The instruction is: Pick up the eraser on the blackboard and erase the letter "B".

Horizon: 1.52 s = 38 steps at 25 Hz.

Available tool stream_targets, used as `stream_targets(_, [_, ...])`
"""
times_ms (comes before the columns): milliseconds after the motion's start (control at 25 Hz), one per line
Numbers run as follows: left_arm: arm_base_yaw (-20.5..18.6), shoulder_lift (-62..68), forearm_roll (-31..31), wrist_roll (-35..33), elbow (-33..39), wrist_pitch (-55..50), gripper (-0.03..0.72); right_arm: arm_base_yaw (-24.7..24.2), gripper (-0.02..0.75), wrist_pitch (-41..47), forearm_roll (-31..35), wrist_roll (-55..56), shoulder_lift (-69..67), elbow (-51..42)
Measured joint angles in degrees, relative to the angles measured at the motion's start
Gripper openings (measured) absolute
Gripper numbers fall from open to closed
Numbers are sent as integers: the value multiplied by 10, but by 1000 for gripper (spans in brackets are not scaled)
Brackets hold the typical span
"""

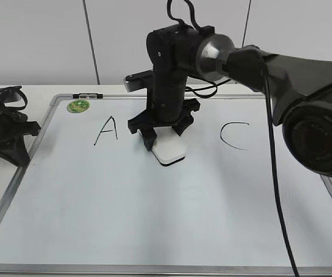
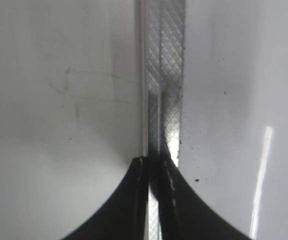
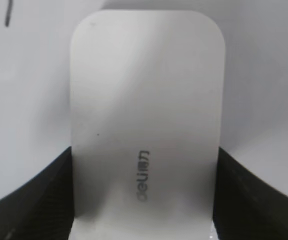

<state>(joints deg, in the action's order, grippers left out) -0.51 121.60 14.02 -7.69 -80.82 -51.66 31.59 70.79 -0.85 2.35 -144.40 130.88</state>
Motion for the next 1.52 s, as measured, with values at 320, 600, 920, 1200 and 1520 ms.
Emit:
stream_targets(320, [0, 0, 0, 0, 0, 0, 10, -17, 552, 0, -30, -5, 52, -3])
stream_targets(600, [0, 0, 0, 0, 0, 0, 10, -17, 552, 1, -30, -15, 154, -20])
stream_targets(920, [0, 0, 0, 0, 0, 1, 10, -39, 552, 1, -84, -18, 281, -233])
stream_targets(1200, [0, 0, 0, 0, 0, 1, 10, -142, 552, -7, -101, -11, 374, -457])
stream_targets(1520, [0, 0, -1, 0, 0, 1, 10, -244, 552, -148, -37, -1, 414, -607])
